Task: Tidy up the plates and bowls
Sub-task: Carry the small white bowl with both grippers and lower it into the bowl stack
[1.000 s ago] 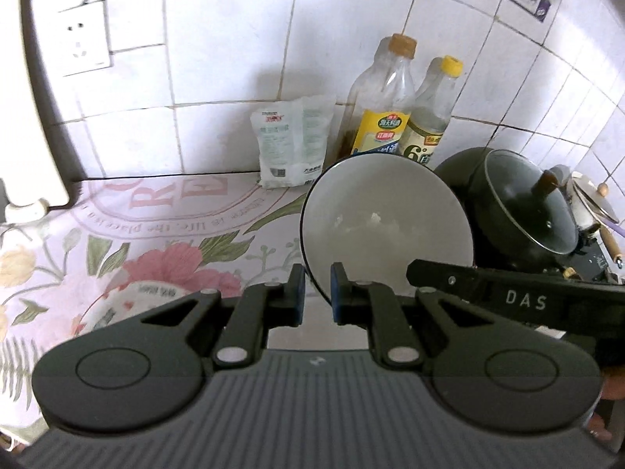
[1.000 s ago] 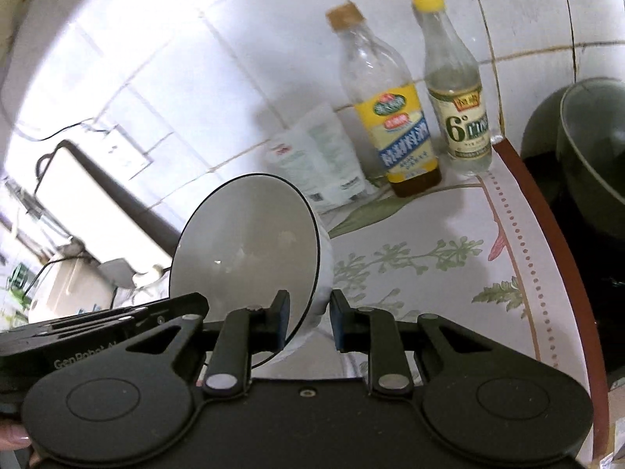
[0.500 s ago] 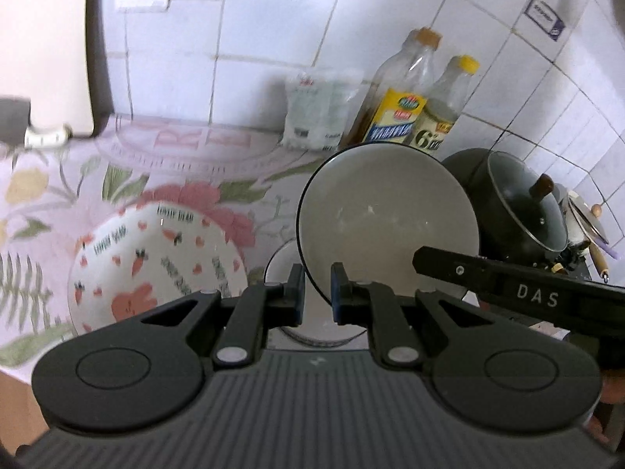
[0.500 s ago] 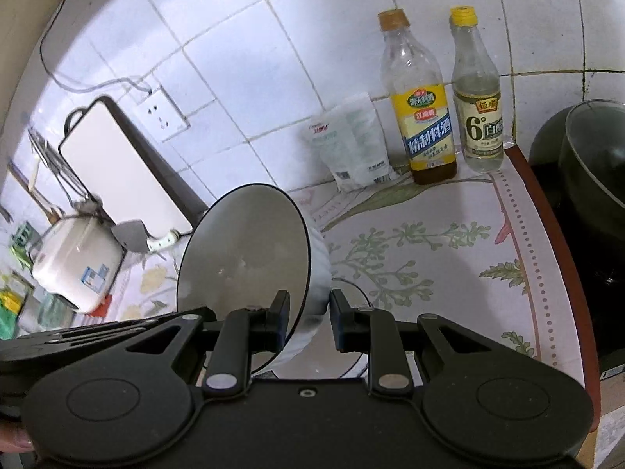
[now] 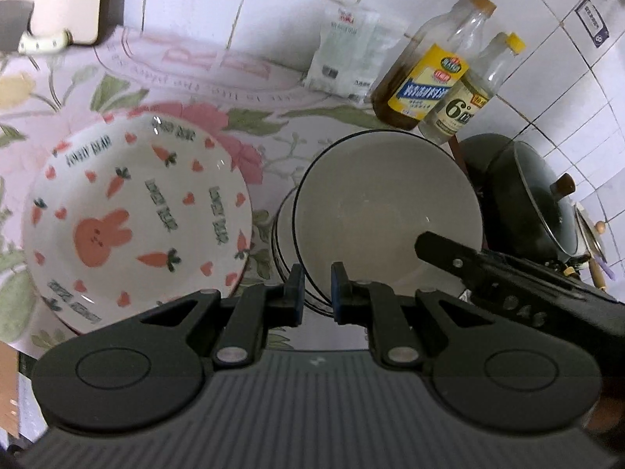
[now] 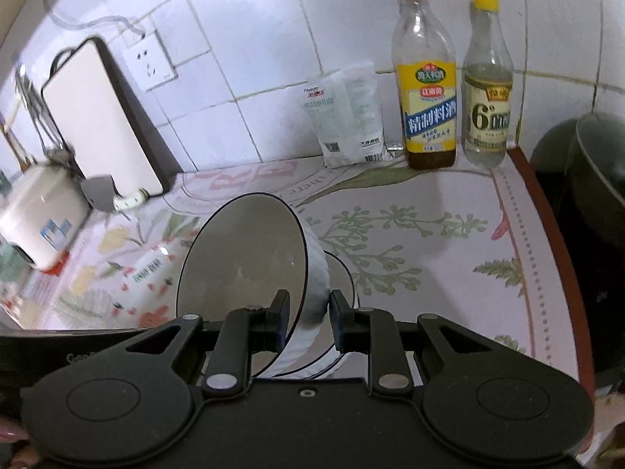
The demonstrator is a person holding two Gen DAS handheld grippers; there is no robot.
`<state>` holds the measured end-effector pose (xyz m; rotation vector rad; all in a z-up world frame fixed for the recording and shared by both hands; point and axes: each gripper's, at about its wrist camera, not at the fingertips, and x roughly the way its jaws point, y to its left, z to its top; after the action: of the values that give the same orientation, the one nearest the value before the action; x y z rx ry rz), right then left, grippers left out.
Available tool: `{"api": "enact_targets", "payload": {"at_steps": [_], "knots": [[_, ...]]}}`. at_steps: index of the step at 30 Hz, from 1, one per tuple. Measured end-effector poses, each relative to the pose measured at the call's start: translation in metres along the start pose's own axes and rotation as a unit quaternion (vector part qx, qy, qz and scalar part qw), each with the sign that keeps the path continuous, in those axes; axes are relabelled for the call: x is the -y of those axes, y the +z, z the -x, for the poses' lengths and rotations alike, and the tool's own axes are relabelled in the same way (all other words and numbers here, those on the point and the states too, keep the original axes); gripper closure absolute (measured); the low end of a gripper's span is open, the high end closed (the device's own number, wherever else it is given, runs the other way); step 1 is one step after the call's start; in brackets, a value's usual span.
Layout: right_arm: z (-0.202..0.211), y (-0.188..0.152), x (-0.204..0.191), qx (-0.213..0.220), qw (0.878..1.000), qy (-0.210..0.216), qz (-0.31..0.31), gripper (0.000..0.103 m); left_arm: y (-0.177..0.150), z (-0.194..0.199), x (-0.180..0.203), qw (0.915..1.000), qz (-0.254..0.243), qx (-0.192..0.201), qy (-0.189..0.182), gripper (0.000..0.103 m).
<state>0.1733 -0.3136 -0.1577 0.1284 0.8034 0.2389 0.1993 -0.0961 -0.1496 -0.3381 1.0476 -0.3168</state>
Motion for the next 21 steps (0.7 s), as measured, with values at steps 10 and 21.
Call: {"api": "enact_targets", "payload": {"at_steps": [10, 21], "knots": [[-0.023, -0.007, -0.014, 0.002, 0.998, -0.040, 0.057, 0.077, 0.004, -0.017, -0.004, 0.9996, 0.000, -0.017, 0.022, 0.090], [-0.029, -0.010, -0.024, 0.023, 0.986, -0.086, 0.142, 0.077, 0.008, -0.020, -0.001, 0.9993, -0.002, -0.020, 0.031, 0.089]]}}
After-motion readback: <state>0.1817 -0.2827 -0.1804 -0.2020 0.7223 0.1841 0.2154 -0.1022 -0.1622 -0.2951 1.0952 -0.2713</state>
